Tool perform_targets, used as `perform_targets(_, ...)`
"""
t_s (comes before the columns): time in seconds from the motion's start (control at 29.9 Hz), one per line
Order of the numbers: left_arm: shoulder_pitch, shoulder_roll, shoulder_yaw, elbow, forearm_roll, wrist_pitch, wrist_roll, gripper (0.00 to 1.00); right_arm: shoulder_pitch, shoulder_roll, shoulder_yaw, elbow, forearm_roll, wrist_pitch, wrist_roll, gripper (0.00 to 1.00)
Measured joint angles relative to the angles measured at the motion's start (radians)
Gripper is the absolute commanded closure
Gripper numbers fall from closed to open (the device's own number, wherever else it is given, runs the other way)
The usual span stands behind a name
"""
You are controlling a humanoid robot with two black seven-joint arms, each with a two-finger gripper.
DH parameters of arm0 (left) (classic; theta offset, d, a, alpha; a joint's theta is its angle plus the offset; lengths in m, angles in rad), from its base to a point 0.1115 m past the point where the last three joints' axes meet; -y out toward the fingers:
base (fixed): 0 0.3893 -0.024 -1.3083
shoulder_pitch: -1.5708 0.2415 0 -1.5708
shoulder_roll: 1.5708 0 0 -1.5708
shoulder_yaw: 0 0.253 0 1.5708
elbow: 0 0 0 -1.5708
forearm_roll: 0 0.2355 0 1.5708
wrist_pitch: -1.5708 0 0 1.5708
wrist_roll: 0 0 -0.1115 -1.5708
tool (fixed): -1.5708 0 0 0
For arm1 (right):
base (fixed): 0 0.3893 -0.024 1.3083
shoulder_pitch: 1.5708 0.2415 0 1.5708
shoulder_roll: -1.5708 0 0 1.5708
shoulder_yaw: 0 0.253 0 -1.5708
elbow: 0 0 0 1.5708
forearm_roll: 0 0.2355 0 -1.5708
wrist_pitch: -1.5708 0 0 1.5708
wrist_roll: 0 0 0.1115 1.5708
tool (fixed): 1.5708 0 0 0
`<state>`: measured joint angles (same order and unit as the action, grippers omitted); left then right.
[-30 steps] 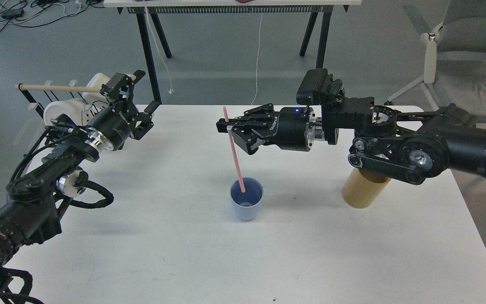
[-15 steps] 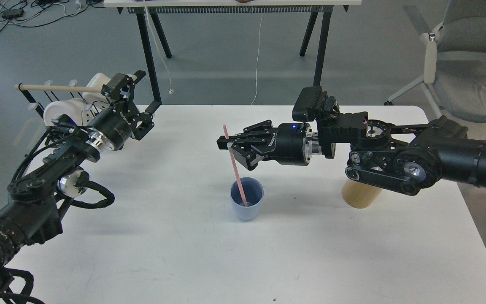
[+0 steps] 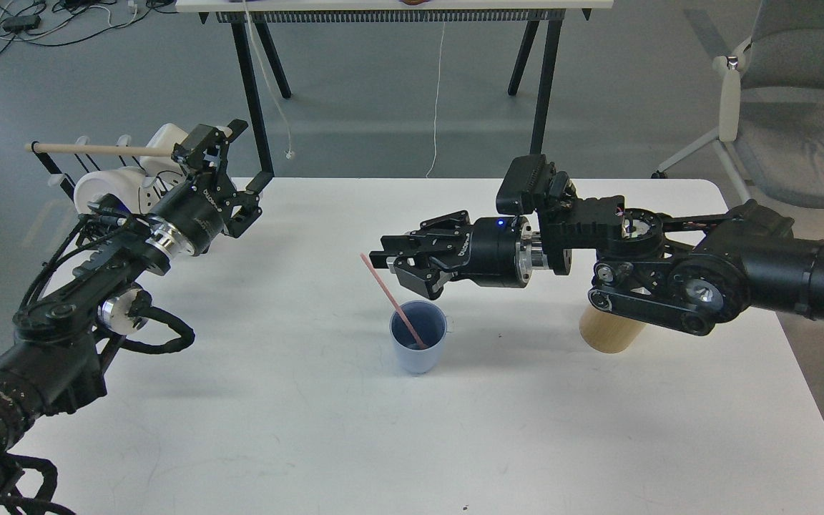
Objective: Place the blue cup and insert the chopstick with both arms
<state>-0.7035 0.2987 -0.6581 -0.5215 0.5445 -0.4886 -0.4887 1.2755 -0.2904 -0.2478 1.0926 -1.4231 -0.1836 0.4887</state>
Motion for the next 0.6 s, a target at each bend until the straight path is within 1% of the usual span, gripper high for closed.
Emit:
perform_targets(0.03, 0.0, -0.003, 0.0, 0.0, 0.0, 0.0, 0.0, 0.05, 0.004, -0.002, 0.004, 0.0, 0.003, 0.0, 0.0, 0.06)
perform_targets(0.13, -0.001, -0.009, 0.001, 0.0, 0.0, 0.0, 0.0, 0.05, 0.017, -0.008, 0.025, 0.001, 0.009, 0.0, 0.0, 0.04)
perform_targets(0.17, -0.002, -0.01, 0.001, 0.0, 0.0, 0.0, 0.0, 0.05, 0.02, -0.013, 0.04, 0.002, 0.011, 0.0, 0.0, 0.02)
perform_targets(0.33, -0.007, -0.01, 0.001, 0.0, 0.0, 0.0, 0.0, 0.05, 0.032, -0.081, 0.159, 0.002, 0.077, 0.008, 0.0, 0.01)
perform_targets(0.44, -0.013, -0.01, -0.003, 0.0, -0.001, 0.0, 0.0, 0.05, 0.031, -0.134, 0.225, -0.004, 0.221, 0.013, 0.0, 0.01)
perform_targets(0.6, -0.032, -0.007, -0.007, -0.001, -0.002, 0.0, 0.0, 0.05, -0.007, -0.24, 0.302, 0.002, 0.628, 0.037, 0.0, 0.01)
